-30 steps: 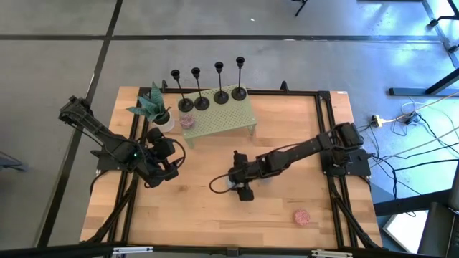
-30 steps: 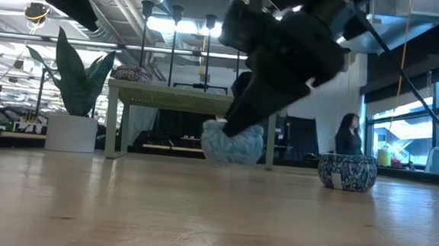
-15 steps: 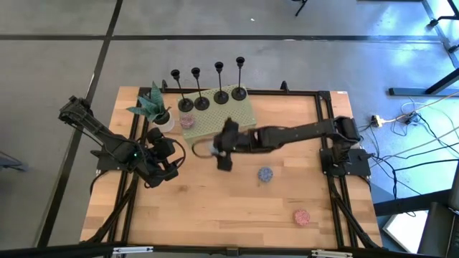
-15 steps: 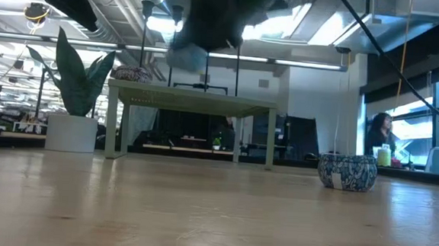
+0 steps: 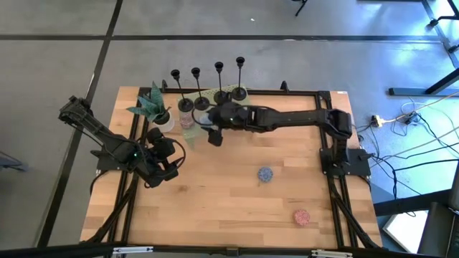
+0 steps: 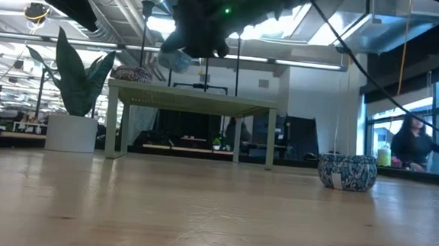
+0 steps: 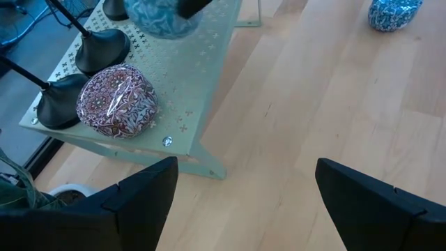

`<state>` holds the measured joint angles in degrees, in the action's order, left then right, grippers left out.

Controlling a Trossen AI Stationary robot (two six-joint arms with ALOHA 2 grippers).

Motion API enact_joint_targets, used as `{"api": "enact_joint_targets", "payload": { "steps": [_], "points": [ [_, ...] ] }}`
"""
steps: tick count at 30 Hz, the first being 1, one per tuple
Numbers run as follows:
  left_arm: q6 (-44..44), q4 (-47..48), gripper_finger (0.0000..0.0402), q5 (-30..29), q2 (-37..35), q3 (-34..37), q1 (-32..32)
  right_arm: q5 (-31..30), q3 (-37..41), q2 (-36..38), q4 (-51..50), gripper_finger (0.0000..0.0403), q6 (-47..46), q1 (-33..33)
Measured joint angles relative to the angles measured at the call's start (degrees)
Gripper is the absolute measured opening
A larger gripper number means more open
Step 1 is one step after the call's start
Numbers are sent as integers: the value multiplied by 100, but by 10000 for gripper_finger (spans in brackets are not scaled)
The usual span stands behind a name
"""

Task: Pick & Place candle stick holders
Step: Put the light blue scented candle on the shelf

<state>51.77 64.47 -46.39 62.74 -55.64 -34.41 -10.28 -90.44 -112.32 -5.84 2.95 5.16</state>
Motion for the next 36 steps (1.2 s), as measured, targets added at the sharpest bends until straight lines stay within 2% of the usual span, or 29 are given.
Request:
{"api": "enact_joint_targets", "payload": {
  "steps": [7,12,21,36],
  "points": [
    [0,0,338,0,0,0,2,16,1,-115,-5,316,161,141],
    [0,0,338,2,0,0,0,326,1,-115,12,316,115,218],
    [2,-2,338,2,0,0,0,346,8,-201,73,316,-104,327],
    [2,-1,338,20,0,0,1,345,3,-354,95,316,203,342]
  ]
}}
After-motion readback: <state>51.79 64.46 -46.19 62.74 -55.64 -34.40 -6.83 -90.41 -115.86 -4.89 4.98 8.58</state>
